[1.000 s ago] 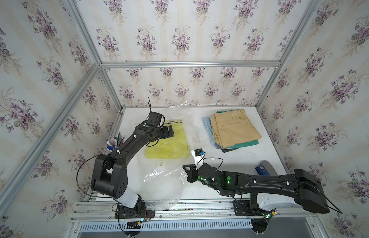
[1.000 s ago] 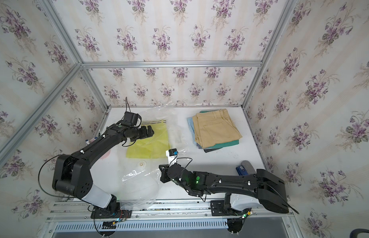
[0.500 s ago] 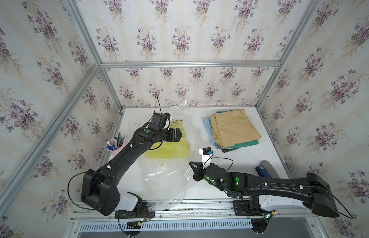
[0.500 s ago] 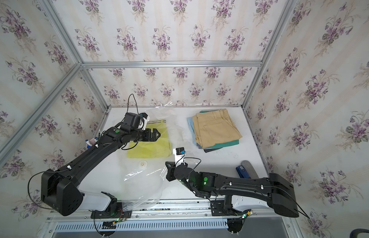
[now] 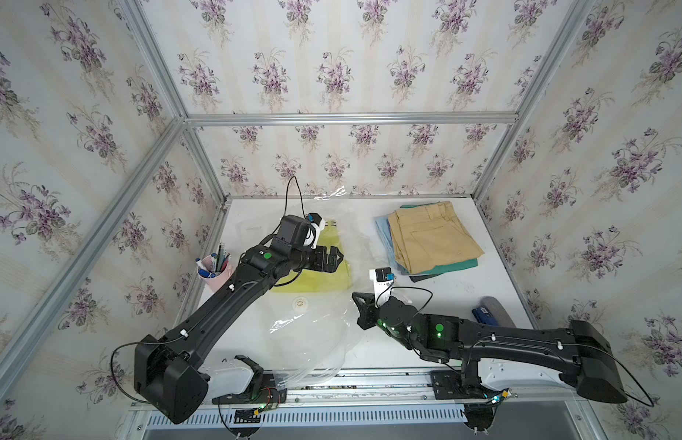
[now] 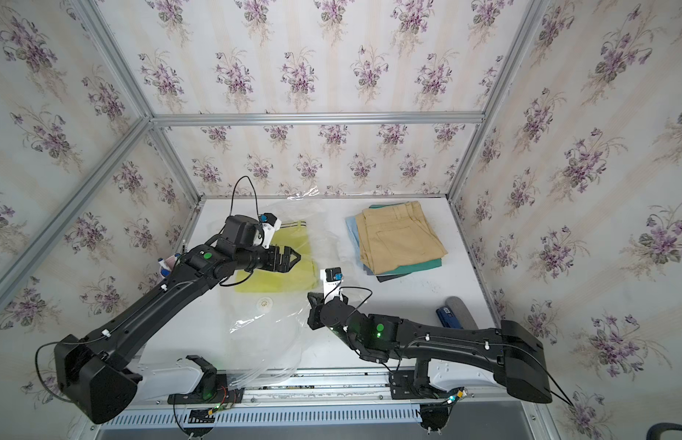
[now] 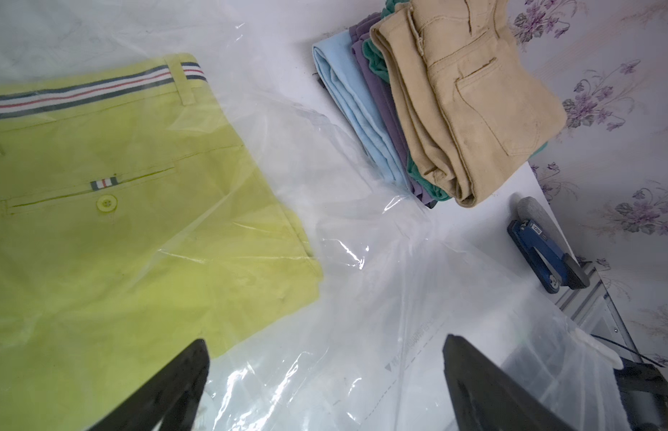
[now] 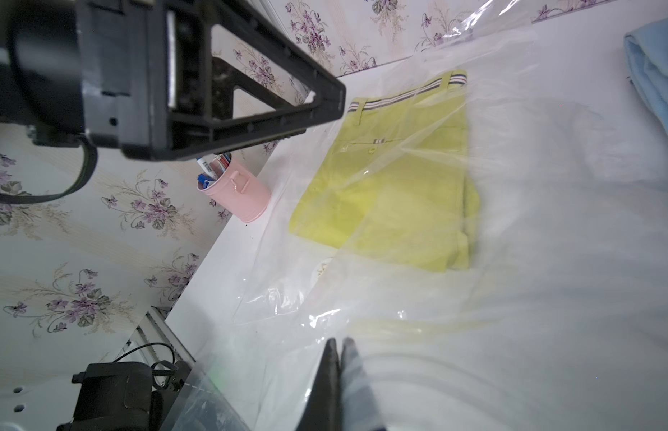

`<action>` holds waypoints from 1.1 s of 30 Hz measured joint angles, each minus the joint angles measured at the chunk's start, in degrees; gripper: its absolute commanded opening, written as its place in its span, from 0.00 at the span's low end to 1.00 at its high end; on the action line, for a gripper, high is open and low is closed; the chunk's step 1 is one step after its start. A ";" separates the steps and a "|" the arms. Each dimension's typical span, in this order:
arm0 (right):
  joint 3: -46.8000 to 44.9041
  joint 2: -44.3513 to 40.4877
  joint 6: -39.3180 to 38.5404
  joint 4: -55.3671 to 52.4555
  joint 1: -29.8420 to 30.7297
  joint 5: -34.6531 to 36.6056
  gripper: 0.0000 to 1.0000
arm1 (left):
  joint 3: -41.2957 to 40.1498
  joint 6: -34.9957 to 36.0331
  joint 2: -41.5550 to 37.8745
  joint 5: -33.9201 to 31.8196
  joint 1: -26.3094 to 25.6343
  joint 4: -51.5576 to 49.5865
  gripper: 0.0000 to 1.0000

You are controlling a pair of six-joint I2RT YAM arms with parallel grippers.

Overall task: Take the trousers out of the vacuum bag
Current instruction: Adjust the vacuum bag at the center of the board.

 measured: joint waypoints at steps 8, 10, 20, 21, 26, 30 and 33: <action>-0.42 -3.93 -1.27 -2.14 -2.08 -0.22 0.58 | 0.31 1.55 -0.66 -1.81 -5.18 -3.04 1.00; -0.52 -5.75 -1.81 -2.95 -2.73 -0.52 0.70 | 0.33 2.05 -1.22 -2.93 -7.13 -3.98 1.00; -1.49 -16.50 -2.82 -11.39 -4.59 -0.07 0.80 | -1.81 5.14 -5.60 -7.15 -16.22 -8.90 1.00; -1.60 -17.38 -2.80 -12.13 -4.81 0.04 0.80 | -1.79 5.46 -6.49 -7.69 -17.59 -9.51 1.00; -2.47 -19.96 -2.82 -15.04 -6.12 0.44 0.80 | -1.57 6.08 -9.33 -9.09 -24.44 -11.63 1.00; -2.54 -19.91 -3.04 -15.91 -6.84 0.39 0.80 | -0.98 5.75 -7.41 -11.10 -31.89 -13.40 1.00; -2.54 -19.56 -3.23 -16.20 -7.54 0.33 0.80 | -1.20 3.74 -5.46 -14.05 -36.02 -13.27 1.00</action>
